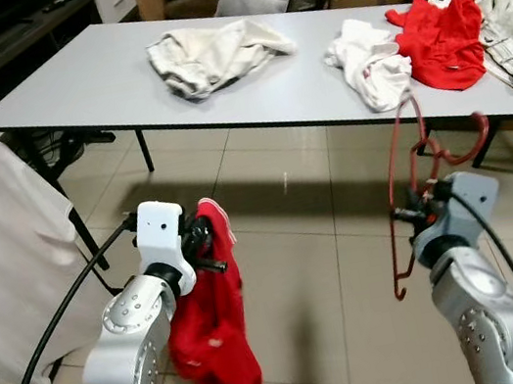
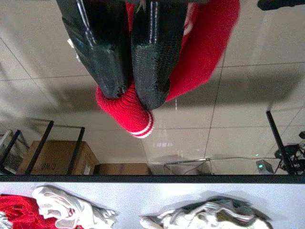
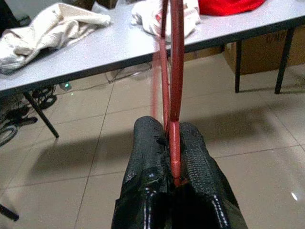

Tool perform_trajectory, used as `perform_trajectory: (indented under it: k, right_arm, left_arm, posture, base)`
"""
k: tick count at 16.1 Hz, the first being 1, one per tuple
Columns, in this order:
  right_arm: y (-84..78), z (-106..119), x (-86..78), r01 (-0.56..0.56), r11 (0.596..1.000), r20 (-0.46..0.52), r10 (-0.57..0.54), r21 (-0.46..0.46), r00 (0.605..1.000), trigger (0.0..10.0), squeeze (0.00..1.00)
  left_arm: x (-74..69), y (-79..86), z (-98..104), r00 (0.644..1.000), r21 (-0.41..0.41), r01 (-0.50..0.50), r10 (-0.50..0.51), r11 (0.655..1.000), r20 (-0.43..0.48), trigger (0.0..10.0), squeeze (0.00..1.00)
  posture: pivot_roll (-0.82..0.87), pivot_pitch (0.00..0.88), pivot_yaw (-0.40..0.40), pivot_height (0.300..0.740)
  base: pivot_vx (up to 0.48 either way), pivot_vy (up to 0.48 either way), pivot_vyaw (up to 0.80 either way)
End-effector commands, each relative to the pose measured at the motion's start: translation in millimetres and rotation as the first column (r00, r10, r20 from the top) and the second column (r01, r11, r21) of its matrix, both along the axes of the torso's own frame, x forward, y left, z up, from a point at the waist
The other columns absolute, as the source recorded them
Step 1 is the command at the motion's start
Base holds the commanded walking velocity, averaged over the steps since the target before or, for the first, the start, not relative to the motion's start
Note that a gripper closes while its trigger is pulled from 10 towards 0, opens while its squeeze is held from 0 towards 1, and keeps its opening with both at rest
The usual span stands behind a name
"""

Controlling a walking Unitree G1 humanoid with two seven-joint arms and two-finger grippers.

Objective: Hang hanger

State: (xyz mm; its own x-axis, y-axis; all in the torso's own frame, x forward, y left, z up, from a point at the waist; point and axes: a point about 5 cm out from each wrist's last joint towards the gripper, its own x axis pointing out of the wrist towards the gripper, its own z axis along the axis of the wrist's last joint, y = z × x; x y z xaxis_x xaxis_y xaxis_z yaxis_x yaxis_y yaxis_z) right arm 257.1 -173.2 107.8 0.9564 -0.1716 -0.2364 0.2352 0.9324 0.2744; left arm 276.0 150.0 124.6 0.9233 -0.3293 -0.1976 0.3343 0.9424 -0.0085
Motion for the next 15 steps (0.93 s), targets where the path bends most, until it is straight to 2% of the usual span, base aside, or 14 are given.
perform_trajectory:
  k: [1, 5, 13, 15]
  right_arm:
    - [5.5, 3.4, 3.7, -0.017, 1.000, 0.017, 0.017, 0.014, 1.000, 10.0, 0.00]
    - [8.5, 3.0, 3.7, -0.025, 0.999, 0.016, 0.025, 0.022, 1.000, 10.0, 0.00]
    - [7.5, 2.6, 4.5, -0.031, 1.000, 0.012, 0.031, 0.000, 0.999, 10.0, 0.00]
    - [7.6, 3.2, 5.2, -0.035, 0.999, 0.013, 0.035, -0.041, 0.999, 10.0, 0.00]
  left_arm:
    - [5.1, 3.7, 11.6, 0.999, 0.012, -0.009, 0.008, 1.000, 0.047, 10.0, 0.00]
    - [4.6, 5.1, 12.1, 0.999, 0.017, -0.008, 0.007, 1.000, 0.046, 10.0, 0.00]
    - [4.9, 3.2, 11.6, 0.999, 0.017, -0.003, 0.003, 1.000, 0.046, 10.0, 0.00]
    - [4.3, 1.5, 11.9, 0.999, 0.006, -0.004, 0.004, 1.000, 0.042, 10.0, 0.00]
  posture:
    - [-0.12, 0.000, -0.009, 0.740]
    - [-0.11, 0.000, -0.007, 0.740]
    - [-0.12, 0.000, -0.005, 0.740]
    - [-0.12, 0.000, -0.005, 0.740]
  base:
    - [0.000, 0.364, 0.00]
    - [0.000, 0.370, -0.70]
    - [0.000, 0.368, 0.00]
    - [0.000, 0.000, 0.00]
